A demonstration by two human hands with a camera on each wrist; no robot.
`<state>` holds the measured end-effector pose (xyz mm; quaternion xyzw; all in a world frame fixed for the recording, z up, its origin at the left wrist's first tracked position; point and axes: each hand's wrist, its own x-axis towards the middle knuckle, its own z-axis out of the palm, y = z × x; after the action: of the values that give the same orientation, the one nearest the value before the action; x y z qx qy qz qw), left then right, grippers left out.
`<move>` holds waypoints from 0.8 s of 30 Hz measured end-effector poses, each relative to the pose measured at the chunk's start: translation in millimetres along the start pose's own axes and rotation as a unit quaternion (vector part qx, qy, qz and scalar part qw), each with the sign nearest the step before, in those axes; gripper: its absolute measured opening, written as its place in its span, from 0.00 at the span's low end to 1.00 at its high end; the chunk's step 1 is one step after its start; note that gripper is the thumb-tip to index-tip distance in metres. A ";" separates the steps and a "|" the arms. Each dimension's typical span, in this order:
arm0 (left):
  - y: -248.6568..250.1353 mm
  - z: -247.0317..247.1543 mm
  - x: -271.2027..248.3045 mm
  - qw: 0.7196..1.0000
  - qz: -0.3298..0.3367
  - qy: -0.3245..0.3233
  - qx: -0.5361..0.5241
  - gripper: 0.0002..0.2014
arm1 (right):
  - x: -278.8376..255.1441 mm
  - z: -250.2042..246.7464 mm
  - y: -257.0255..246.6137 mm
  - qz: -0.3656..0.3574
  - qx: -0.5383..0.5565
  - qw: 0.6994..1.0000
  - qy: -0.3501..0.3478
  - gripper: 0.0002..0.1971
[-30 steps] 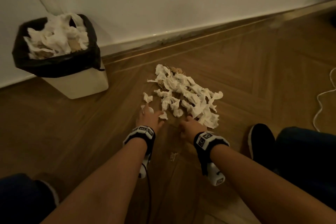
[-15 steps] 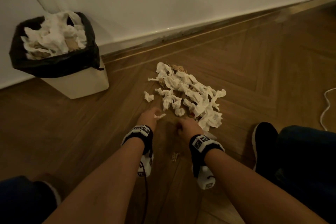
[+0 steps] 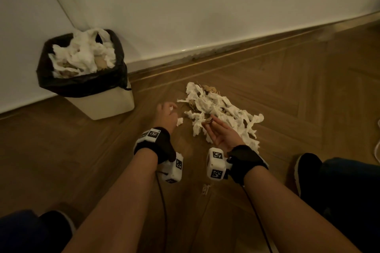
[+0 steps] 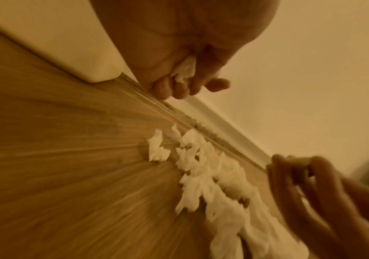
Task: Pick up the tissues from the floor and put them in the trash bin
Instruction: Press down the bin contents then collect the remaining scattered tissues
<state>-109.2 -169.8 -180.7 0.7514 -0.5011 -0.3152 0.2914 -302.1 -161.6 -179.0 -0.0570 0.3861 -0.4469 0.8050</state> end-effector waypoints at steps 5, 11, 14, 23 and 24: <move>12.8 -29.0 6.3 0.994 0.078 0.060 0.054 0.23 | 7.1 33.1 2.3 -0.034 -0.028 0.999 -0.027 0.12; 12.8 -80.3 7.5 0.986 0.119 0.117 -0.004 0.15 | 19.8 94.5 5.4 -0.087 -0.084 0.990 -0.074 0.13; 14.7 -102.4 0.0 0.978 0.126 0.155 -0.055 0.14 | 25.0 124.9 5.5 -0.099 -0.143 0.981 -0.083 0.14; 4.1 -184.3 -10.3 0.943 0.061 0.312 -0.095 0.06 | 29.8 237.8 39.1 -0.254 -0.471 0.837 -0.117 0.14; 0.4 -194.4 -7.2 0.939 0.053 0.331 -0.074 0.05 | 32.1 248.7 46.1 -0.283 -0.500 0.810 -0.118 0.13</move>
<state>37.3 -139.4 -56.3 0.7616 -0.3912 -0.0693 0.5120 -94.0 -221.7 -44.5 -0.6107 0.4247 -0.3903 0.5425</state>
